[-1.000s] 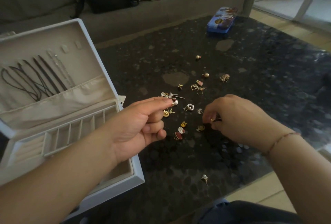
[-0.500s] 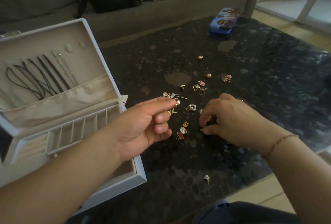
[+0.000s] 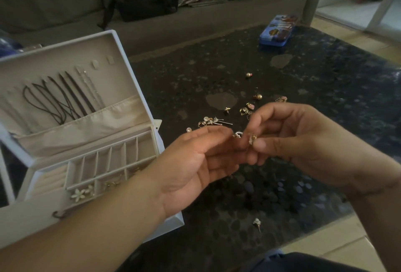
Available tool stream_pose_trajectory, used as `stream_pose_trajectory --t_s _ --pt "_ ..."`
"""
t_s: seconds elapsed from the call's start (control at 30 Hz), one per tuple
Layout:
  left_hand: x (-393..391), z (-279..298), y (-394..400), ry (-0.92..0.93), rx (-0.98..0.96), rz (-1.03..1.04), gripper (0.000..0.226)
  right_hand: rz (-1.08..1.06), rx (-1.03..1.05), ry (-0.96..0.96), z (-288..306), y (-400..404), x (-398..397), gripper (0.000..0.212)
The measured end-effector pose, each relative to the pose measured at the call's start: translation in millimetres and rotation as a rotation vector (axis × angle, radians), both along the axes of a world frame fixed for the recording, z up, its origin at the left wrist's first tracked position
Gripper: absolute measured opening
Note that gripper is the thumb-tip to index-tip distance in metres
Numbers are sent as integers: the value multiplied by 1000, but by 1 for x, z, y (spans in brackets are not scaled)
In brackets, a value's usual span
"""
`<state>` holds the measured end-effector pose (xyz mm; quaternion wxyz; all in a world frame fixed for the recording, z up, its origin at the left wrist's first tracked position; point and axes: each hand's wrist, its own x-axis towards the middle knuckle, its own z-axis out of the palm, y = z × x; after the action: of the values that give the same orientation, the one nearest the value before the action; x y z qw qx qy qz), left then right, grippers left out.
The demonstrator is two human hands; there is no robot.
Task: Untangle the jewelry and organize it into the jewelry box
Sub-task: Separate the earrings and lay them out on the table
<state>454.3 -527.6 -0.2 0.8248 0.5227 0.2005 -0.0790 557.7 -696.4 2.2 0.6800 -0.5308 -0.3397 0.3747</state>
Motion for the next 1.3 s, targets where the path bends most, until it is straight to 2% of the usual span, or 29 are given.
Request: stream_pose_trajectory --t_s 0.27,0.37,0.47,0.67,0.8,1.0,1.17,1.3 --pt "-9 6 0 8 -84 -37 21 -67 -53 -66 6 -3 -3 20" --pt "-13 11 4 -18 -82 -80 32 -79 -67 -87 6 -3 -3 21" --pt "-17 12 5 -63 1 -81 47 -89 -76 -129 8 -2 -4 22" --pt "-23 2 -4 -157 245 75 45 -129 -77 -216 10 4 -16 26" --pt "-23 1 -4 -171 284 105 45 -220 -141 -294 9 7 -21 29" --pt "-15 3 1 -62 194 55 42 -323 -330 -527 5 11 -23 36" --pt "-12 3 2 -90 343 79 48 -326 -375 -615 2 13 -26 36" --pt "-11 4 5 -112 443 69 48 -286 -390 -591 1 12 -24 38"
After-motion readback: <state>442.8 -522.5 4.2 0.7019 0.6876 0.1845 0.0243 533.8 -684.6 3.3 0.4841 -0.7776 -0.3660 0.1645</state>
